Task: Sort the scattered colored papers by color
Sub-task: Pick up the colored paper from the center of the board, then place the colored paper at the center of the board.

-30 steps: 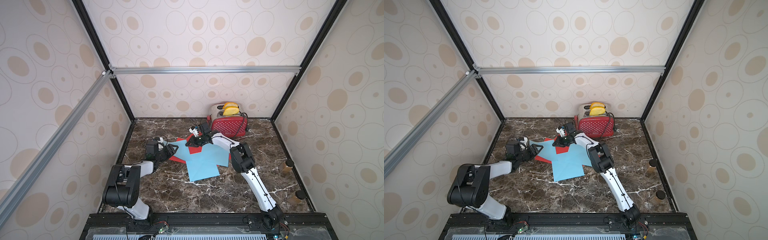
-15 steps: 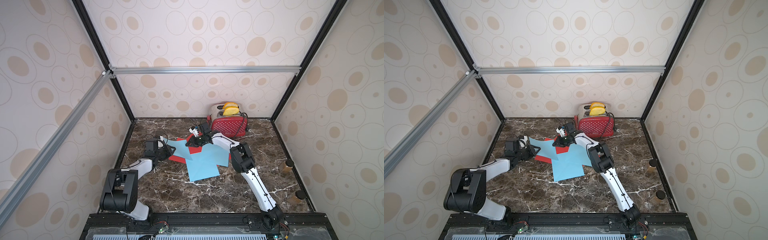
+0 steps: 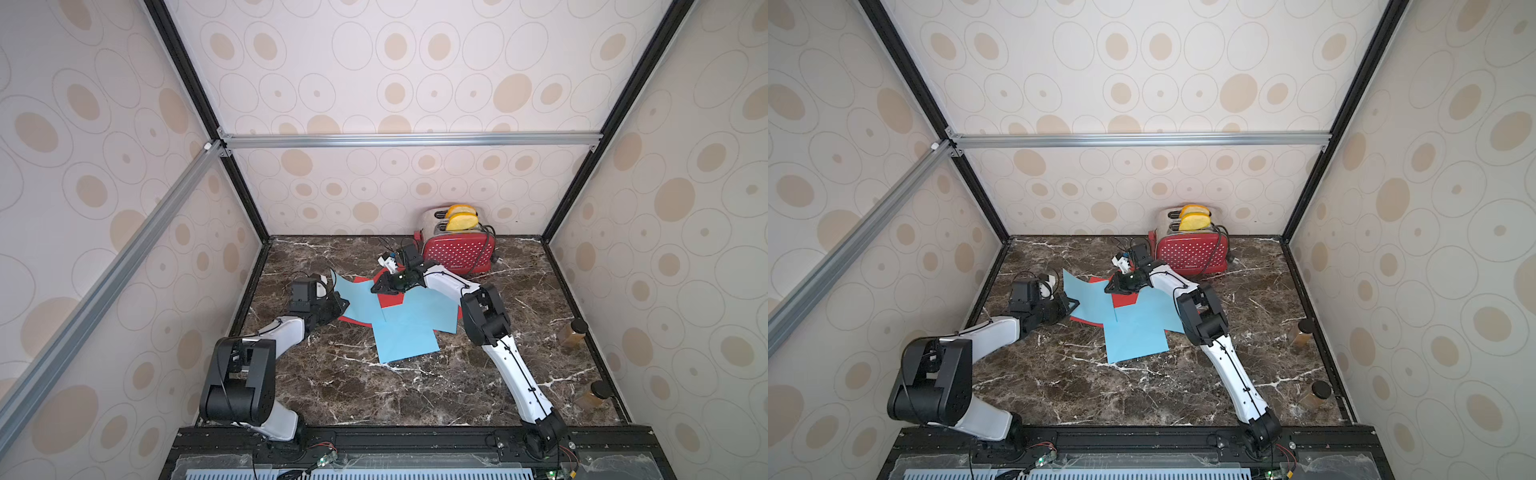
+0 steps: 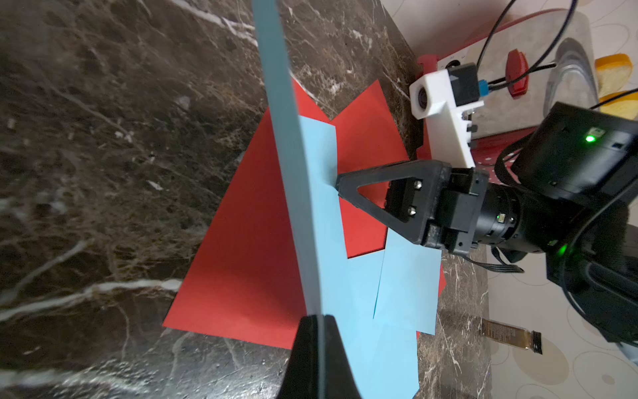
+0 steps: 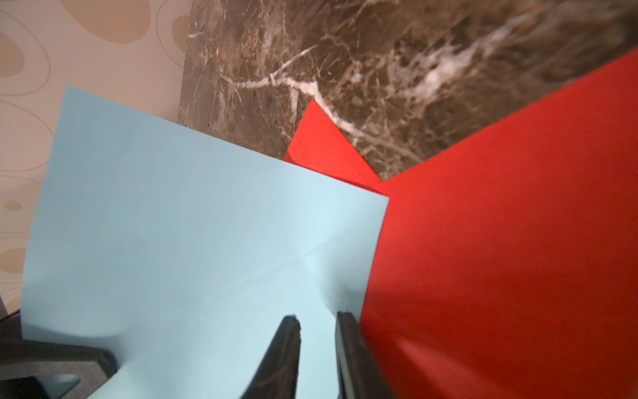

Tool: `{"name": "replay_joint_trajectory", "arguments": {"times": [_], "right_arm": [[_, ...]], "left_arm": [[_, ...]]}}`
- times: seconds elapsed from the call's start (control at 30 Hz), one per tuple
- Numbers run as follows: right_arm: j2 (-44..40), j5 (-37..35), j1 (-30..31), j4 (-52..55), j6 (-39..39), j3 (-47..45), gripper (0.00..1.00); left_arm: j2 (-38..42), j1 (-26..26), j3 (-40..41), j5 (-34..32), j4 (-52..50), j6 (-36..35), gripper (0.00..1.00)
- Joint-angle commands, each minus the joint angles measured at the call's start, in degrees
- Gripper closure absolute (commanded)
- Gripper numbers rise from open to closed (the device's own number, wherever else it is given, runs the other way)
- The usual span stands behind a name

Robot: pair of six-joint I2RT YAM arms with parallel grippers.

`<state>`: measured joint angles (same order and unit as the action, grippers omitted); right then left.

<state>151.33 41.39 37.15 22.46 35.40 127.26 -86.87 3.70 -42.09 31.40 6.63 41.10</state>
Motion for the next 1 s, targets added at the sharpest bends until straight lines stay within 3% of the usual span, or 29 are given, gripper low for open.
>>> {"name": "replay_joint_trajectory", "arguments": {"times": [0.0, 0.07, 0.23, 0.43, 0.7, 0.83, 0.97], "right_arm": [[-2.6, -4.5, -1.7, 9.3, -3.5, 1.1, 0.66], [-4.6, -5.1, -2.8, 10.3, -4.0, 2.4, 0.51], [-11.8, -6.2, -5.2, 13.7, -5.1, 1.7, 0.35], [-24.4, -8.8, -5.7, 16.7, -6.5, -9.2, 0.37], [-38.3, -6.2, -5.5, 5.1, -0.8, -33.8, 0.40], [-40.1, -1.4, -5.3, 1.0, 1.2, -39.3, 0.40], [-42.1, -0.1, -3.4, -2.3, 2.1, -44.3, 0.41]], "left_arm": [[3.1, 0.3, -5.3, -1.4, -6.8, -2.3, 1.00], [4.1, 0.2, -5.8, -1.8, -9.4, -2.8, 1.00], [8.6, 0.3, -3.6, -1.1, -14.5, -1.7, 1.00], [20.2, 0.3, 1.2, -2.3, -27.3, -3.1, 1.00], [35.0, 3.8, 9.7, -6.8, -39.7, -1.0, 1.00], [34.4, 4.8, 7.5, -8.3, -47.1, 0.4, 1.00], [32.9, 5.2, 4.9, -13.8, -52.9, 2.4, 1.00]]}}
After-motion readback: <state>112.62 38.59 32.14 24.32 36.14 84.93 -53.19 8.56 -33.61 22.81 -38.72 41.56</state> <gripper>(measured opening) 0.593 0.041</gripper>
